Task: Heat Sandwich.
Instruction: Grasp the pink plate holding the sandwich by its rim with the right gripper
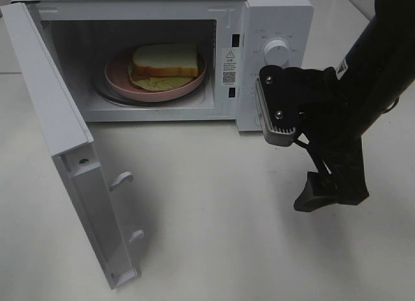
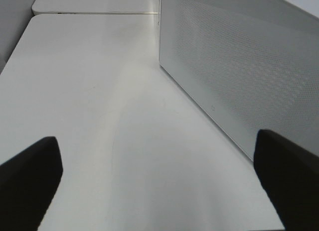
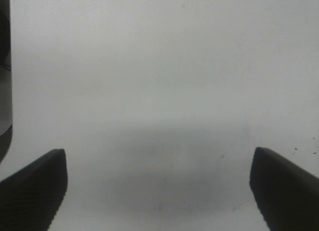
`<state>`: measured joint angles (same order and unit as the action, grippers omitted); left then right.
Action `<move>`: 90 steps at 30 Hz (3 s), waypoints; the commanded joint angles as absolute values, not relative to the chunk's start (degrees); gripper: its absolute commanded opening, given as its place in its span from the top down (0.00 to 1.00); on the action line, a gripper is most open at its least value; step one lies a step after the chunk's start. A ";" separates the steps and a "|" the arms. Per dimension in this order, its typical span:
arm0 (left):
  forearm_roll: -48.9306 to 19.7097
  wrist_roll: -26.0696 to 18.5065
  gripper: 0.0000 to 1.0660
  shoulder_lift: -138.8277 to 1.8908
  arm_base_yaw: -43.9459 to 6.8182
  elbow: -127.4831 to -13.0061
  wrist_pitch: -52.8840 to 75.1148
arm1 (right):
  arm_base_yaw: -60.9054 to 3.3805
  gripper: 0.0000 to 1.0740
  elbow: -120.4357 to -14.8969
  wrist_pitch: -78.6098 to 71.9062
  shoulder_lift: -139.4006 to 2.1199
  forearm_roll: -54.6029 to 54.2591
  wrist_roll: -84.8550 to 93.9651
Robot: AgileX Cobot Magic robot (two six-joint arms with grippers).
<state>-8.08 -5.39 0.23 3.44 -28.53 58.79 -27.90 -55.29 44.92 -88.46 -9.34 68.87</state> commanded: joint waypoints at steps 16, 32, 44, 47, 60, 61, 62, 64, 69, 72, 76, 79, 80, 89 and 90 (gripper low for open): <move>-7.96 -5.16 0.05 1.55 3.38 -28.30 58.96 | -33.52 0.16 -62.85 44.58 -91.90 0.00 65.78; -7.96 -5.16 0.05 1.55 3.38 -28.30 58.96 | -35.64 0.19 -73.28 37.07 -101.30 3.44 65.78; -7.96 -5.16 0.05 1.55 3.38 -28.30 58.96 | -35.64 0.20 -81.53 35.01 -108.75 5.61 65.78; -7.96 -5.16 0.05 1.55 3.38 -28.30 58.96 | -35.64 0.21 -83.19 33.58 -110.35 5.61 65.78; -7.96 -5.16 0.05 1.55 3.38 -28.30 58.96 | -36.04 0.23 -89.84 32.20 -117.28 5.50 65.60; -7.96 -5.16 0.05 1.55 3.38 -28.30 58.96 | -36.10 0.23 -91.10 32.20 -118.49 5.50 65.60; -7.96 -5.16 0.05 1.55 3.38 -28.30 58.96 | -36.15 0.23 -91.85 32.20 -119.12 5.44 65.60; -7.96 -5.16 0.05 1.55 3.38 -28.30 58.96 | -36.15 0.23 -92.53 32.20 -119.69 5.44 65.60; -7.96 -5.16 0.05 1.55 3.38 -28.30 58.96 | -36.15 0.23 -96.31 32.26 -123.01 5.44 65.03; -7.96 -5.16 0.05 1.55 3.38 -28.30 58.96 | -36.15 0.24 -97.17 32.20 -123.87 5.44 64.63; -7.96 -5.16 0.05 1.55 3.38 -28.30 58.96 | -36.15 0.24 -99.64 32.20 -126.05 5.44 64.52; -7.96 -5.16 0.05 1.55 3.38 -28.30 58.96 | -36.50 0.24 -101.59 32.26 -127.48 5.44 64.52; -7.96 -5.16 0.05 1.55 3.38 -28.30 58.96 | -36.78 0.25 -102.27 32.26 -128.06 5.44 64.52; -7.96 -5.16 0.05 1.55 3.38 -28.30 58.96 | -37.30 0.26 -107.66 33.23 -132.30 5.21 62.97; -7.96 -5.16 0.05 1.55 3.38 -28.30 58.96 | -37.30 0.26 -107.66 33.23 -132.30 5.21 62.97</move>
